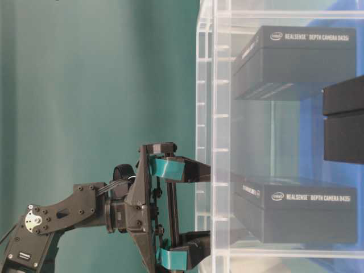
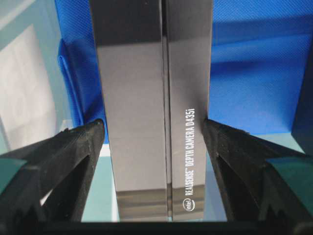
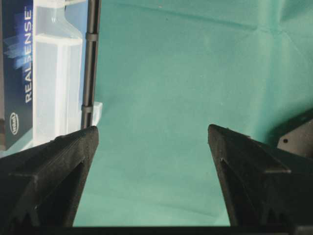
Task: Take out the box from the case.
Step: 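Lower the left gripper and close it on the left box, then lift the left black box up out of the bin with the left gripper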
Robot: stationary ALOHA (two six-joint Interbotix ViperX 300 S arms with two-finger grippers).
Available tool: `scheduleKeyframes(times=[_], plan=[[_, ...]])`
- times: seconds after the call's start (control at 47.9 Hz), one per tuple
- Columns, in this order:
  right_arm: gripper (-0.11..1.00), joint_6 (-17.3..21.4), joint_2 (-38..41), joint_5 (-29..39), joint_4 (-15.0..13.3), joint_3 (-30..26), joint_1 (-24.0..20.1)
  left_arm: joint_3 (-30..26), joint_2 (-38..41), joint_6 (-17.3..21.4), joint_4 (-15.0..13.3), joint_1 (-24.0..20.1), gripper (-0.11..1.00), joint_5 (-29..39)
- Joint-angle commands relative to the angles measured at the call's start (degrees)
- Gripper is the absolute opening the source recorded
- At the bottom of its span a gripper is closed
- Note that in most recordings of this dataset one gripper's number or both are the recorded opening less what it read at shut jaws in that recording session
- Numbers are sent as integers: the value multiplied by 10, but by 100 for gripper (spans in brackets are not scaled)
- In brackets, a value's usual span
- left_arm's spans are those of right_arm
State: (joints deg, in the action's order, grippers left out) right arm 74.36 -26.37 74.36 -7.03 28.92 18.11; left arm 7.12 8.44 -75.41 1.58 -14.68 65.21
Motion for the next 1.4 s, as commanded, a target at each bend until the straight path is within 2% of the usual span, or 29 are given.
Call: scheduleKeyframes(times=[0.0,1.379], plan=[[89,-1,-3,-2,1,-7,1,-3,-7,-1,-1,-2,81,-4],[89,-6,8,-16,-2,-14,1,32,9,5,-4,-5,81,-28]])
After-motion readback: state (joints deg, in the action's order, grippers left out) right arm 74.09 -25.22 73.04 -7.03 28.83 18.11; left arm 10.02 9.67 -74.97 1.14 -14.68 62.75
